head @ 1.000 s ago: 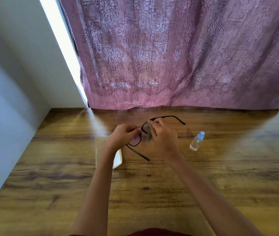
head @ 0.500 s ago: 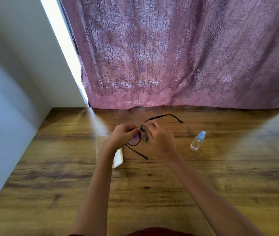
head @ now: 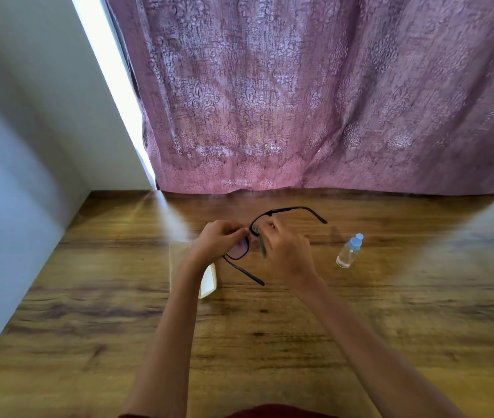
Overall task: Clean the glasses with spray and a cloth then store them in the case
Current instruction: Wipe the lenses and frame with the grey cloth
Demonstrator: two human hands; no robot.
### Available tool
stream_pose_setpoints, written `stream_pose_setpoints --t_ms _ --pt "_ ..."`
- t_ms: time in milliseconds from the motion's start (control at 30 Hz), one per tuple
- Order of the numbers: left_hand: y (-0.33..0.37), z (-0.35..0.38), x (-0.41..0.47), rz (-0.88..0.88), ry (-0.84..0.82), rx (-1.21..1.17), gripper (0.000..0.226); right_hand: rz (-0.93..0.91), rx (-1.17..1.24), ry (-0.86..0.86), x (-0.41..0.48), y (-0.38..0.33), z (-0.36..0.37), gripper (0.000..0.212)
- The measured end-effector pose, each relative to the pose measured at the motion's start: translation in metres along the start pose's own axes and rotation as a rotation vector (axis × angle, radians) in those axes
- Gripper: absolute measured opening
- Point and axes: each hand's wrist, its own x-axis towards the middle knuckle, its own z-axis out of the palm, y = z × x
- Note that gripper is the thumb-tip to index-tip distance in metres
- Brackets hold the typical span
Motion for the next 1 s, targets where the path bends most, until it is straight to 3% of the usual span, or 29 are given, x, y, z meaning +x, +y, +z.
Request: stream_pose_setpoints --t_ms 167,333,533,633,733,1000 --pt "0.001 -0.001 0.001 0.013 0.007 0.016 0.019 0.041 0.024 -0.006 0.008 0.006 0.000 0.019" --pt "-0.003 -0.007 -0.002 0.014 0.033 -0.003 0.022 0.051 0.031 0.011 0.006 0.009 0.002 0.004" --pt "-0.002 -0.002 0.002 0.016 0.008 0.037 0.020 0.000 0.096 0.015 0.002 -0.003 0.000 0.005" --pt "-0.002 0.001 0.003 0.021 0.000 0.045 0.020 0.026 0.127 -0.004 0.008 -0.002 -0.004 0.018" --pt "-0.003 0.000 0.002 0.036 0.023 0.048 0.019 0.061 0.062 0.017 0.012 0.003 -0.004 0.009" --pt "-0.005 0.004 0.005 0.026 0.023 0.063 0.021 0.108 0.057 -0.019 -0.007 0.010 0.003 0.010"
